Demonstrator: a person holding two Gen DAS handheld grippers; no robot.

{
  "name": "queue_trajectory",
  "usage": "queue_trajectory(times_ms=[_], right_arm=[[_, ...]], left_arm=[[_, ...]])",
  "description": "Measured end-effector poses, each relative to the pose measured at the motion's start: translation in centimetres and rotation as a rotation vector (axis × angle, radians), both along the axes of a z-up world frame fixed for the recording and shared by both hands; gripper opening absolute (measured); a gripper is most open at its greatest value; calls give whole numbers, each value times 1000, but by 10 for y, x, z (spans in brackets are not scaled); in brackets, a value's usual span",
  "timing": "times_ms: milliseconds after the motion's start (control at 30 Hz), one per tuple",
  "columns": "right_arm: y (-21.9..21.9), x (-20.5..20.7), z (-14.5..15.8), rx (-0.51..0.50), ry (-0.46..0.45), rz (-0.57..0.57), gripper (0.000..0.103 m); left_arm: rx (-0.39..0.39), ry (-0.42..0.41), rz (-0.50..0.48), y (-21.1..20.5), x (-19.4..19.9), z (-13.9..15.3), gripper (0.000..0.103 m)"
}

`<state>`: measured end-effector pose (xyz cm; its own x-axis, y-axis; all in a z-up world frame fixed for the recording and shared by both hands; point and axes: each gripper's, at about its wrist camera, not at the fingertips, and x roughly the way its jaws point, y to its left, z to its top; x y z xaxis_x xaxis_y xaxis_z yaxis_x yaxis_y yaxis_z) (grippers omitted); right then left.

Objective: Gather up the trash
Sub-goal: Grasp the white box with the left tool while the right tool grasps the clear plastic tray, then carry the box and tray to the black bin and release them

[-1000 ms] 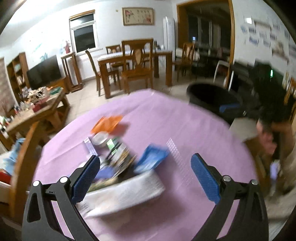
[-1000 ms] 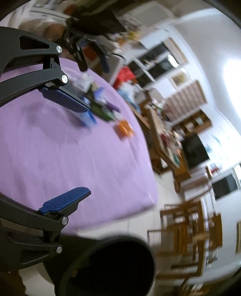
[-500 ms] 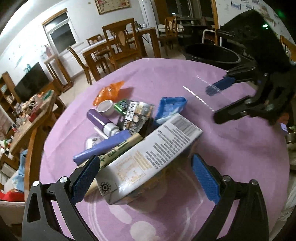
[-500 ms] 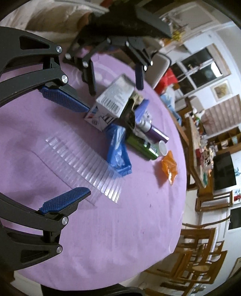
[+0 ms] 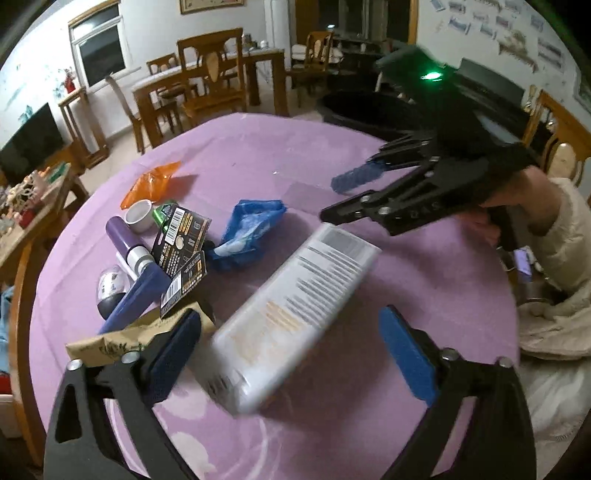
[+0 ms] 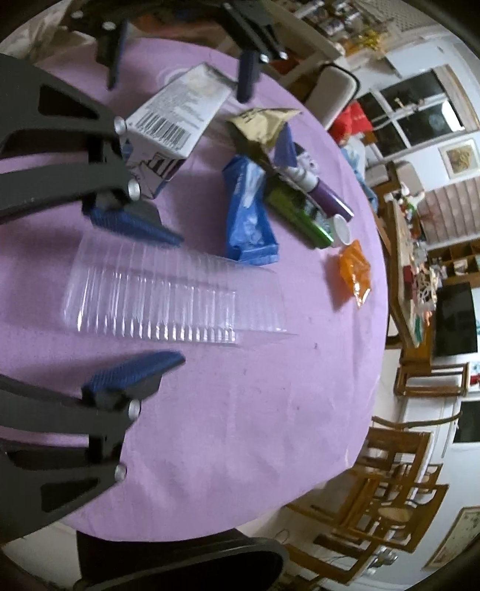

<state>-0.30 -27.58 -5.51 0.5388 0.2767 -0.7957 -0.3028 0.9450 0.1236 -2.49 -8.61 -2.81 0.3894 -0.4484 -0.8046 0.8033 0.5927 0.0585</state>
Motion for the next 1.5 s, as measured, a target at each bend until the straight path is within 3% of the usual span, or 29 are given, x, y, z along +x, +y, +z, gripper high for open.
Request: queue_trajectory(times_ms=[167, 200, 300, 467, 733, 867, 1067, 1300, 1500], right_arm=[[-9, -2, 4, 37, -19, 22, 34], [-11, -3, 5, 40, -22, 21, 32], [-19, -6, 8, 79, -35, 20, 26], [-39, -18, 21, 171, -80, 20, 21], [-84, -35, 50, 286, -198, -46, 21], [-124, -45, 67, 332, -270, -149, 21], [-204, -62, 79, 373, -346, -351, 22], [-281, -79, 73, 396, -381, -538, 22], [-319, -84, 59, 402, -371, -611, 22]], left_arm=[[46, -68, -22, -22, -3, -4, 82], [48, -70, -40, -28, -4, -5, 76], [64, -29, -14, -36, 3, -13, 41], [-35, 19, 61, -28, 10, -7, 40], [-216, -24, 161, -30, 12, 32, 40], [-276, -48, 153, -63, 19, 49, 40], [-366, -19, 104, -125, 38, 56, 40], [-413, 15, 5, -214, 54, 50, 40], [-427, 47, -28, -266, 73, 38, 40]])
